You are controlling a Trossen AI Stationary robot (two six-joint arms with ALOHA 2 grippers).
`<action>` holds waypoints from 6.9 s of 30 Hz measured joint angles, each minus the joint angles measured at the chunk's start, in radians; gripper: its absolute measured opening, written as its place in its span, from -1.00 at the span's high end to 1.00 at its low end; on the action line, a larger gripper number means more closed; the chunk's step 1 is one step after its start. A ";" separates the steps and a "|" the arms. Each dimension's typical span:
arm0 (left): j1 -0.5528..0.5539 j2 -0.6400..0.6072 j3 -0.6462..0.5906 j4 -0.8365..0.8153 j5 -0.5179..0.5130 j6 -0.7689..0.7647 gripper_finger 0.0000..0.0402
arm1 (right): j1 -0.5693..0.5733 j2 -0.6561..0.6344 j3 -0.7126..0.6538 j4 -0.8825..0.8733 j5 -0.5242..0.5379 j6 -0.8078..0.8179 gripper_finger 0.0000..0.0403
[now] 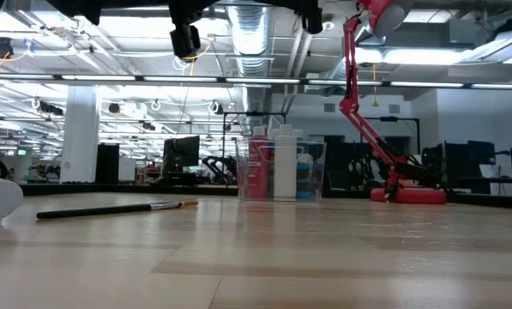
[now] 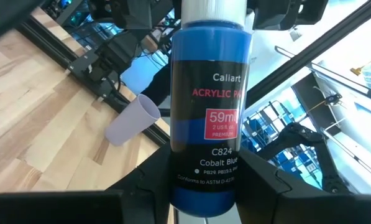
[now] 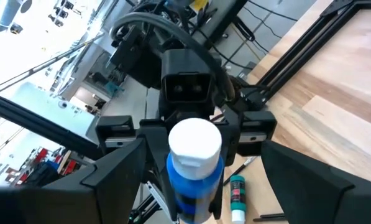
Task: Pick & Place Paint Supplies
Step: Put the blue paint bottle into the transparent bin
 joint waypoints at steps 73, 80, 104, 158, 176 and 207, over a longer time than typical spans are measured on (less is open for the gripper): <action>0.001 -0.001 0.000 -0.020 0.226 -0.109 -0.16 | 0.017 0.066 0.000 0.075 0.014 0.053 0.30; -0.006 -0.008 0.000 -0.133 0.332 -0.175 -0.51 | -0.007 0.066 0.015 0.044 0.048 0.056 0.37; 0.083 -0.010 -0.070 -0.342 0.239 -0.136 -0.38 | 0.022 0.064 0.266 -0.549 0.706 -0.028 0.35; -0.023 -0.010 -0.074 -0.335 0.049 -0.199 -0.38 | -0.189 0.588 0.291 -0.479 0.947 0.157 0.32; -0.023 -0.010 -0.074 -0.334 0.041 -0.207 -0.38 | -0.188 0.623 0.194 -0.323 0.936 0.101 0.31; -0.023 -0.010 -0.074 -0.335 0.038 -0.207 -0.38 | -0.230 0.709 0.253 -0.359 0.895 0.039 0.29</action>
